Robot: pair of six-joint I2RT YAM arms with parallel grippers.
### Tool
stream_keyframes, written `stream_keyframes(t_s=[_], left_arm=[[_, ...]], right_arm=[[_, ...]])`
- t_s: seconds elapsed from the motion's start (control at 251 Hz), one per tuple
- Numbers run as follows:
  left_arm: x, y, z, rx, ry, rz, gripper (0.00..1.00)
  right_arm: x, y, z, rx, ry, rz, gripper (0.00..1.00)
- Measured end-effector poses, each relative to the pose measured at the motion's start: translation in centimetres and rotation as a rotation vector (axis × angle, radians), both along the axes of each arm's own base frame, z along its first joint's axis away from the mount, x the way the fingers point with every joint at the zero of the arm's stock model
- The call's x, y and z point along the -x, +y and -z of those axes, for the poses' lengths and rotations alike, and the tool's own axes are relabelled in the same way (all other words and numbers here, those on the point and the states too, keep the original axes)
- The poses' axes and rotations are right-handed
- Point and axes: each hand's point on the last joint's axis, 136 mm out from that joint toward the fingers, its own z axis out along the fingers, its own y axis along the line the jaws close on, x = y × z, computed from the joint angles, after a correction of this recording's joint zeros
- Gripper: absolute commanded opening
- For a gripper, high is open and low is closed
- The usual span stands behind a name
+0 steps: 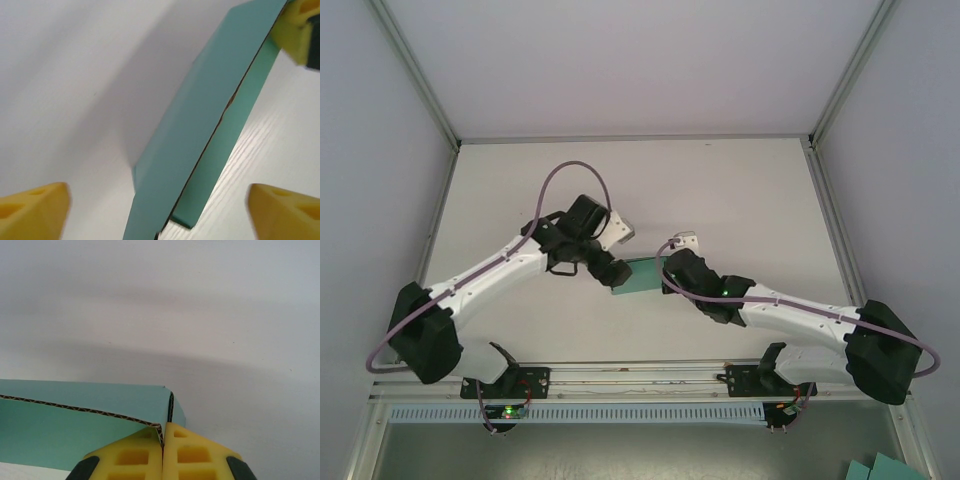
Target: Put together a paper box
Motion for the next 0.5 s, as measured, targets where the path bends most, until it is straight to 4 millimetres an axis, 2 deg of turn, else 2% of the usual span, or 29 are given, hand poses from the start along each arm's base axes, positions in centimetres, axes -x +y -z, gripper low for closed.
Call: stream_keyframes(t_s=[0.048,0.231,0.275,0.411,0.503], left_arm=[[0.2,0.6,0.2,-0.01,0.001,-0.027,0.68],[0.8,1.9,1.0,-0.024,0.023,-0.115,0.34],[0.7,1.9,0.9,-0.023,0.022,-0.121,0.31],[0.6,2.0,1.0,-0.022,0.027,-0.145,0.0],[0.3,1.8,1.0,-0.011,0.035,-0.169,0.0]], right_arm=[[-0.1,0.1,0.0,0.004,0.003,0.001,0.0],[-0.2,0.3,0.0,0.011,0.012,0.002,0.0],[-0.2,0.3,0.0,0.013,0.014,0.001,0.0],[-0.2,0.4,0.0,0.012,0.015,0.0,0.0],[-0.1,0.6,0.0,0.011,0.017,-0.006,0.0]])
